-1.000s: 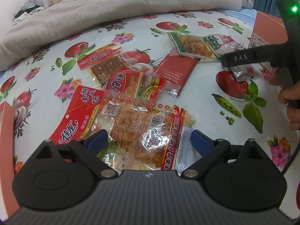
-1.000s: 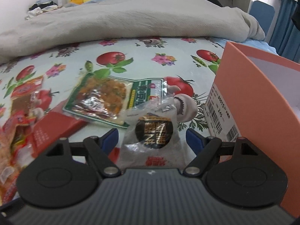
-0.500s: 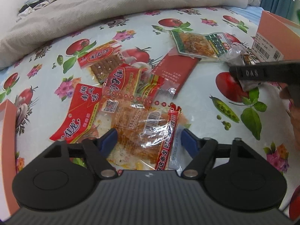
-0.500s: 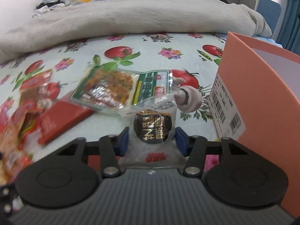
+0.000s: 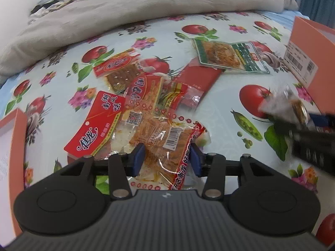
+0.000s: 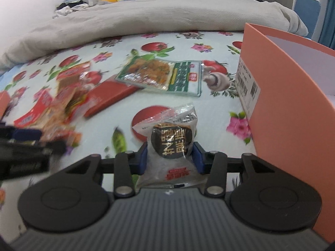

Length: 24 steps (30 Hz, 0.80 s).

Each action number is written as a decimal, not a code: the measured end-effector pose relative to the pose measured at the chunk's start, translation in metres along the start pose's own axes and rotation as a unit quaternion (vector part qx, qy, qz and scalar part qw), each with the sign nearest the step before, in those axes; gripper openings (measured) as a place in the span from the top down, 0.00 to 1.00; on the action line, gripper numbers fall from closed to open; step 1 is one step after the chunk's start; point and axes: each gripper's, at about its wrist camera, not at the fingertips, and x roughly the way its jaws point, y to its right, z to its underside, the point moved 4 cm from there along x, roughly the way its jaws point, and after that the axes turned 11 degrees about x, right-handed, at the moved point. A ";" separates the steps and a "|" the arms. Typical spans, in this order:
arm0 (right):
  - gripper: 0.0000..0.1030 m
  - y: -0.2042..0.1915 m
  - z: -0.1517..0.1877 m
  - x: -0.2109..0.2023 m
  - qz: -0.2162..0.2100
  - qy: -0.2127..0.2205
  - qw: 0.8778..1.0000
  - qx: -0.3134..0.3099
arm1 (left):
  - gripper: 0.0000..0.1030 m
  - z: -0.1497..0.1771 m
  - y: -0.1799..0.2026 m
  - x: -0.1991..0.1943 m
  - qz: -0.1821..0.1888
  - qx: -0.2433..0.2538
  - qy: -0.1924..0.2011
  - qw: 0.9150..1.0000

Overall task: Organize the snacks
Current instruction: 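Close the left tool on the red packet while the right tool closes on the silver bag, then lift both packets and carry them with both tools toward the pink box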

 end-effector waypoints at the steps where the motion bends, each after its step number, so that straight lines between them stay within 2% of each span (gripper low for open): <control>1: 0.55 -0.001 0.004 -0.004 -0.003 -0.001 1.000 -0.002 | 0.52 0.001 -0.001 -0.002 -0.001 -0.007 0.000 1.000; 8: 0.55 -0.006 0.023 -0.022 -0.020 -0.007 0.999 -0.025 | 0.54 0.014 -0.003 -0.019 -0.004 -0.049 0.000 0.999; 15: 0.56 -0.005 0.023 -0.037 -0.013 -0.003 1.000 -0.023 | 0.55 0.025 0.004 -0.039 0.017 -0.072 0.006 0.997; 24: 0.56 -0.002 0.024 -0.061 -0.024 -0.009 1.000 -0.016 | 0.55 0.027 0.008 -0.072 0.036 -0.114 0.030 0.992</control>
